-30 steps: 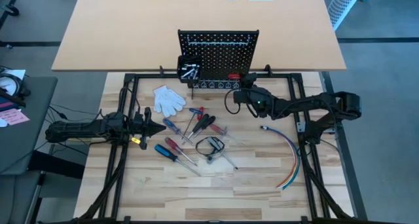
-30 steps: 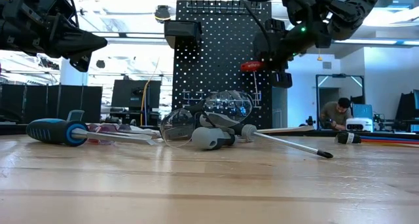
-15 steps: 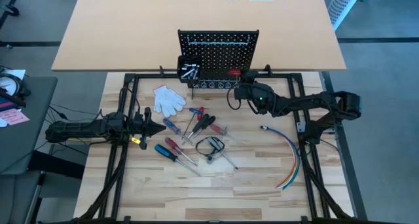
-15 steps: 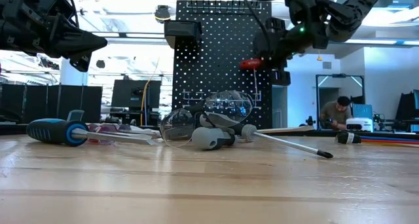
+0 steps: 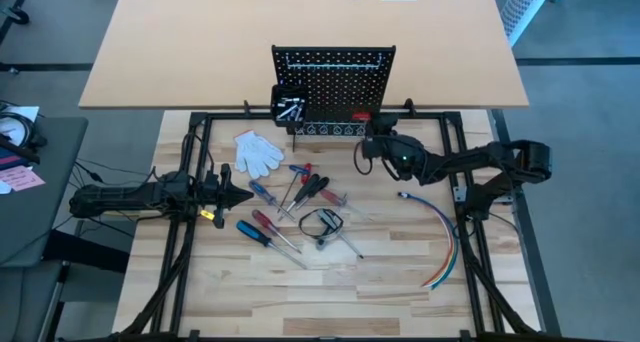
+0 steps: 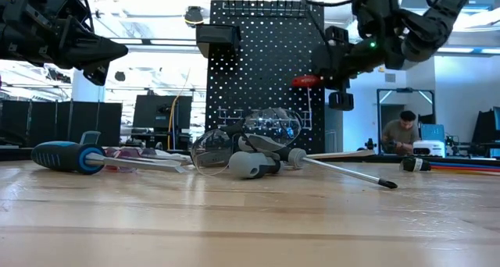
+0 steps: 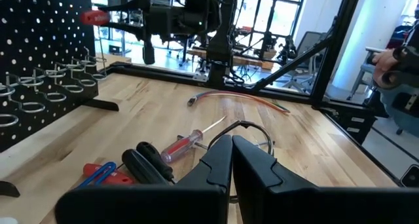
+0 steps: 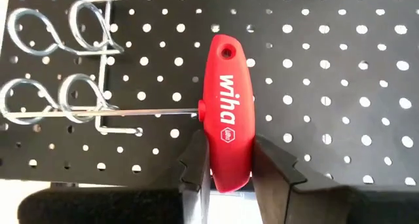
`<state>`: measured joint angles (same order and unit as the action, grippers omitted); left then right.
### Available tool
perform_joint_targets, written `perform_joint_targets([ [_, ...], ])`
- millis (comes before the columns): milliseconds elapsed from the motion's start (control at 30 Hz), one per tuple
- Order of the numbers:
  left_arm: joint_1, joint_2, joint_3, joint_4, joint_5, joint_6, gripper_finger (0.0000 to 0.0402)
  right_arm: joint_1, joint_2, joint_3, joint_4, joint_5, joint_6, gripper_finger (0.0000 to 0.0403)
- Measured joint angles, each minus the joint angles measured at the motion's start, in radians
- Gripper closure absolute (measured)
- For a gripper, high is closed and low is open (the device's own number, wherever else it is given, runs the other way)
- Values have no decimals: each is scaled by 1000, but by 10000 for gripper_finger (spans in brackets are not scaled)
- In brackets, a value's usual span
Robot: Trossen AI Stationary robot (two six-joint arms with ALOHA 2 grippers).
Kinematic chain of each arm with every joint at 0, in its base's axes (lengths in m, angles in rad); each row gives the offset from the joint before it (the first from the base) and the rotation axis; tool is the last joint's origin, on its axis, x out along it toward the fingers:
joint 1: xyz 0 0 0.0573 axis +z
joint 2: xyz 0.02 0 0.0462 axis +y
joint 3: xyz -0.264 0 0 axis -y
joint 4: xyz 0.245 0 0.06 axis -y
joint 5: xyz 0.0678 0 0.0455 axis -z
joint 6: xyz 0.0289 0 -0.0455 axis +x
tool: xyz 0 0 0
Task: Hang tools onto peg board
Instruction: Hang the right red allen wrench on the peg board
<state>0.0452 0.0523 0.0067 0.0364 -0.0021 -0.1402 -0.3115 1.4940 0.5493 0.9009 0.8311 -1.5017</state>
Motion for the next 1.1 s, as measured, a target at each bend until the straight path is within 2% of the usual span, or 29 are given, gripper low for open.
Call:
perform_joint_targets([
  [167, 0, 0, 0, 4, 0, 0, 392, 0, 0, -31, 84, 0, -23, 319],
  [633, 0, 0, 0, 6, 0, 1, 392, -1, 9, -31, 113, 1, 19, 319],
  [767, 0, 0, 0, 7, 0, 1, 392, -1, 100, -31, 240, 0, -9, 319],
  [1000, 0, 0, 0, 7, 0, -1, 393, -1, 363, -32, 653, -1, -202, 319],
  [1100, 0, 0, 0, 6, 0, 0, 393, -1, 395, -31, 630, -1, -231, 319],
])
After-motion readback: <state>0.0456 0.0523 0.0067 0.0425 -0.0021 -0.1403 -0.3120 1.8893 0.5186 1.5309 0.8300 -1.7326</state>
